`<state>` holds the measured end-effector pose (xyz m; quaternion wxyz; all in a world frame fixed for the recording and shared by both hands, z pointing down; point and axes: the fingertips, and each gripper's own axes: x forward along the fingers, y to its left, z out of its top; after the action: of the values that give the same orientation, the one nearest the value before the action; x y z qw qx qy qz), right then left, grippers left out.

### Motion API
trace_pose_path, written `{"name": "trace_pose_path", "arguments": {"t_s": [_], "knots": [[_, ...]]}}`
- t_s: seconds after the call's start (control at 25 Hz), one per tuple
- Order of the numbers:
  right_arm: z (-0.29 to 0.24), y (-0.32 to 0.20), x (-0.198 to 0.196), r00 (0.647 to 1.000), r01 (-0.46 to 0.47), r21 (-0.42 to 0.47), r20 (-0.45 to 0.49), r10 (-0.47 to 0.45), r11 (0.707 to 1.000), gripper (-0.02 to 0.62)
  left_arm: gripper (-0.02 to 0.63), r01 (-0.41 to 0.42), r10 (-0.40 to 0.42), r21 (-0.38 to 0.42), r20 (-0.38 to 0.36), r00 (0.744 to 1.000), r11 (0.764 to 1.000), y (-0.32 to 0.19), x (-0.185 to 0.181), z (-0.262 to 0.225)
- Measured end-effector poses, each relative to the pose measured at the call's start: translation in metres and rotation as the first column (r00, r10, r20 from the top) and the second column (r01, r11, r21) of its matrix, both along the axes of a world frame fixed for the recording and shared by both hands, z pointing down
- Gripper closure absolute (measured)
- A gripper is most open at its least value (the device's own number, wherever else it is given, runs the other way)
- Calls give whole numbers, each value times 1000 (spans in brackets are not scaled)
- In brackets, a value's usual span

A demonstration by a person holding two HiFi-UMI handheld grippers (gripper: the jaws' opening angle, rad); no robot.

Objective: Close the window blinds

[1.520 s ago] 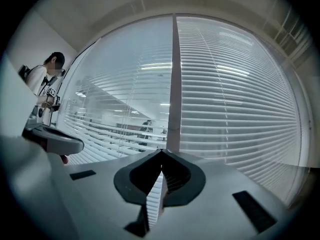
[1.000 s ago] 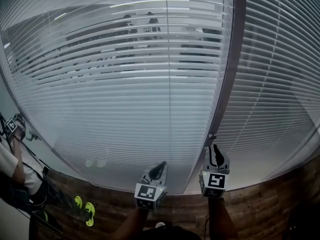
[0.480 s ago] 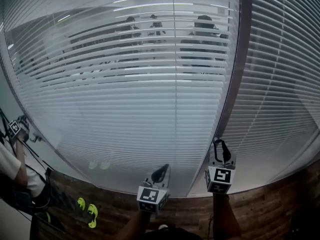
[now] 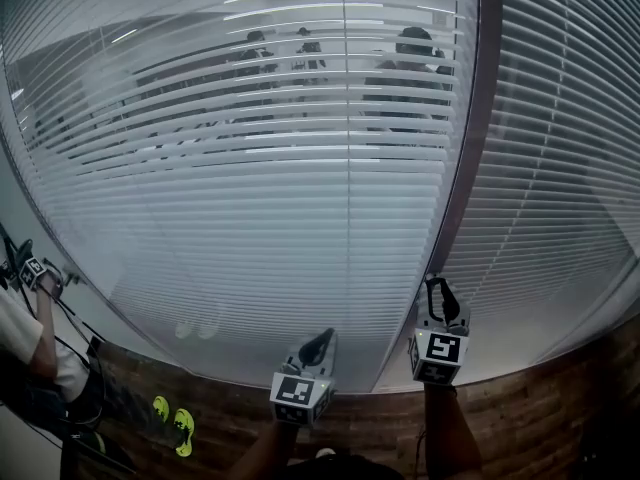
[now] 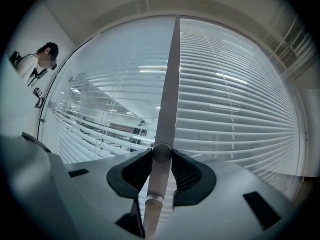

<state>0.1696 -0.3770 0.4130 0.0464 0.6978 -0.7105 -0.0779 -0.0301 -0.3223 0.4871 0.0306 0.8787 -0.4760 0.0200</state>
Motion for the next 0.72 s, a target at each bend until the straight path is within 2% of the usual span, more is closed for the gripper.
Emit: {"name": "trace_pose_path", "arguments": {"t_s": [0.28,0.36,0.44,0.56,0.72], "knots": [[8,1,-1,998,18,-7,-57,-18,1000,472,606,-12,12,-26,-12,1000,1000,2,-2,6],[4,-1,-2,993,24,11,-120,-22,1000,472,606,-9,8,-26,-11,1000,1000,-1,-3,5],[2,-2,-4,975,22,14,-222,-18,1000,472,606,9,-9,-26,-10,1000,1000,-3,-6,1],[3,-2,-6,918,8,3,-396,-6,1000,472,606,13,-13,-31,-11,1000,999,-3,-9,2],[2,0,-10,795,-13,-2,-607,9,1000,472,606,8,-8,-26,-9,1000,1000,-3,-9,1]]}}
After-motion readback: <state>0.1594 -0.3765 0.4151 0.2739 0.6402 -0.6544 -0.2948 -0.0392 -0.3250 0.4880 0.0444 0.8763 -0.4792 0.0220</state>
